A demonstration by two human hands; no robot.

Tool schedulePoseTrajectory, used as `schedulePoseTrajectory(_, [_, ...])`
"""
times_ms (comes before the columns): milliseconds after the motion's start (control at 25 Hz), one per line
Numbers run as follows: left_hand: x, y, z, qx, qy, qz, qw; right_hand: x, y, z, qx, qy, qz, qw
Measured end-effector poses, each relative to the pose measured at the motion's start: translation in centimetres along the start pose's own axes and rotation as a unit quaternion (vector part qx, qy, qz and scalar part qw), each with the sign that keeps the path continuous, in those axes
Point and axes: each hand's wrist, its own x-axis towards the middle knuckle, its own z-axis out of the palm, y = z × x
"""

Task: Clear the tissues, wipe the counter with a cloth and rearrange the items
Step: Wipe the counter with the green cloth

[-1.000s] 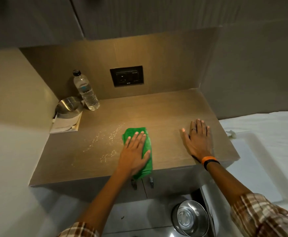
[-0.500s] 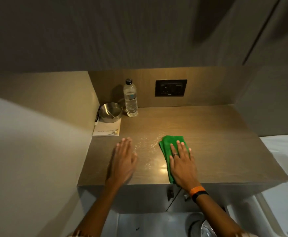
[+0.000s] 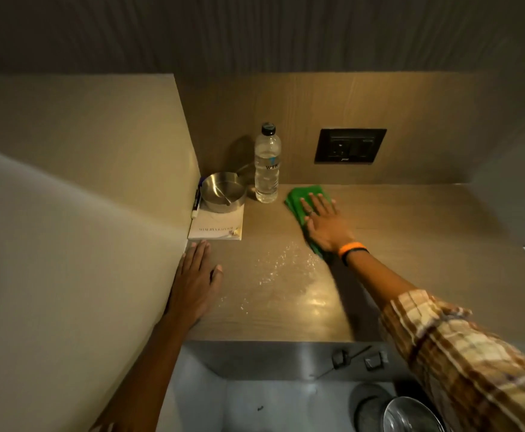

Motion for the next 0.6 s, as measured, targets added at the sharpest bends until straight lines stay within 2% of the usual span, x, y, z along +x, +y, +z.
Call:
schedulePoseTrajectory(80, [-0.5,0.1,-0.1,0.004,0.0,0.002,1.0,-4.0,-0.1,1.3,-0.024,0.012,-0.09,0.996])
schedulePoseTrajectory(120, [-0.6,0.2,-0.2,0.005,0.001,0.002,1.0,-7.0,0.2,2.2,-0.008,0.03,-0.087,0.996])
schedulePoseTrajectory(160, [-0.6,0.2,-0.3,0.003,-0.002,0.0,1.0,-10.1,0.4,3.3,0.012,0.058,-0.059,0.996])
schedulePoseTrajectory(240, [-0.6,0.4,-0.3,0.017,-0.014,-0.003,1.0,-15.1,-0.6,5.8,0.021,0.097,0.047,0.994])
schedulePoseTrajectory(320, [-0.8,0.6,0.1,0.047,-0.014,-0.007,0.999,-14.6,-3.1,6.6,0.029,0.108,0.122,0.986])
schedulePoseTrajectory(360, [-0.8,0.5,0.1,0.056,-0.015,-0.009,0.998,-12.7,-4.7,5.9,0.051,0.1,0.125,0.986])
schedulePoseTrajectory(480, [-0.5,0.3,-0.3,0.048,-0.031,-0.009,0.998,-9.3,-7.9,4.8,0.059,0.064,0.045,0.995])
schedulePoseTrajectory(600, [-0.6,1.4,-1.2,-0.005,-0.061,-0.039,0.997,-13.4,-10.5,6.2,0.063,0.068,-0.024,0.995])
